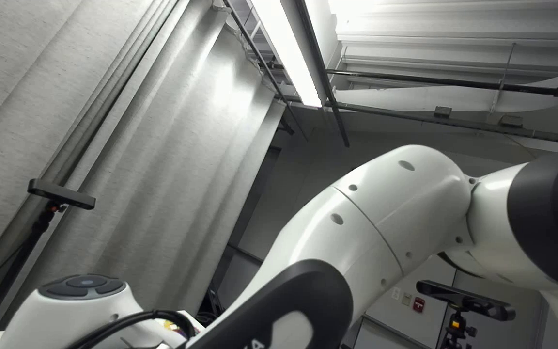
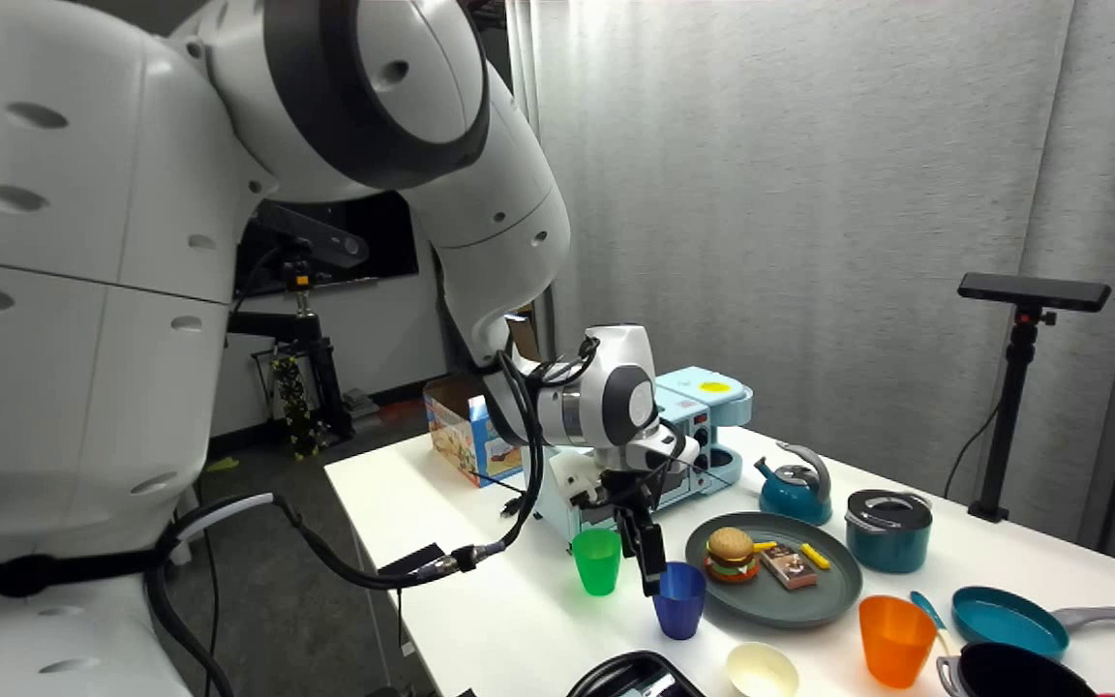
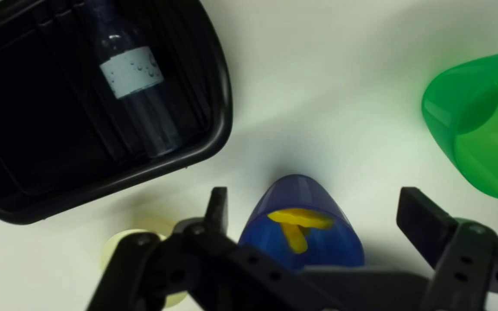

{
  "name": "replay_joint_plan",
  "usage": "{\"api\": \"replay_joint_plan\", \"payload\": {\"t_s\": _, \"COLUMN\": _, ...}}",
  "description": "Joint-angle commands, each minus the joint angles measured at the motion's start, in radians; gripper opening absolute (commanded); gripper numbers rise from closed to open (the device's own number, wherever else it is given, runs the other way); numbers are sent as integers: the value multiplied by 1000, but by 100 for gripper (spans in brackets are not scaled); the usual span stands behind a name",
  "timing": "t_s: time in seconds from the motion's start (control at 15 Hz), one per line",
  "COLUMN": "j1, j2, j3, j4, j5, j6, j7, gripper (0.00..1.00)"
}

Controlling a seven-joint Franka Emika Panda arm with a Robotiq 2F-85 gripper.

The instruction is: Pick up the blue cup and pour its contents in the white bowl

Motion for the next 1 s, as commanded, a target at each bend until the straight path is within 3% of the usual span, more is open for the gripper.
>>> {"api": "replay_joint_plan", "payload": {"t_s": 0.0, "j1": 38, "j2": 95, "j3": -9, "j4": 84, "j5": 30, "j6": 2, "j7": 50, "gripper": 100}}
{"api": "replay_joint_plan", "payload": {"t_s": 0.07, "j1": 26, "j2": 40, "j3": -14, "j4": 33, "j5": 21, "j6": -1, "j7": 8, "gripper": 100}}
{"api": "replay_joint_plan", "payload": {"t_s": 0.93, "j1": 46, "j2": 97, "j3": -21, "j4": 51, "j5": 51, "j6": 19, "j7": 67, "gripper": 100}}
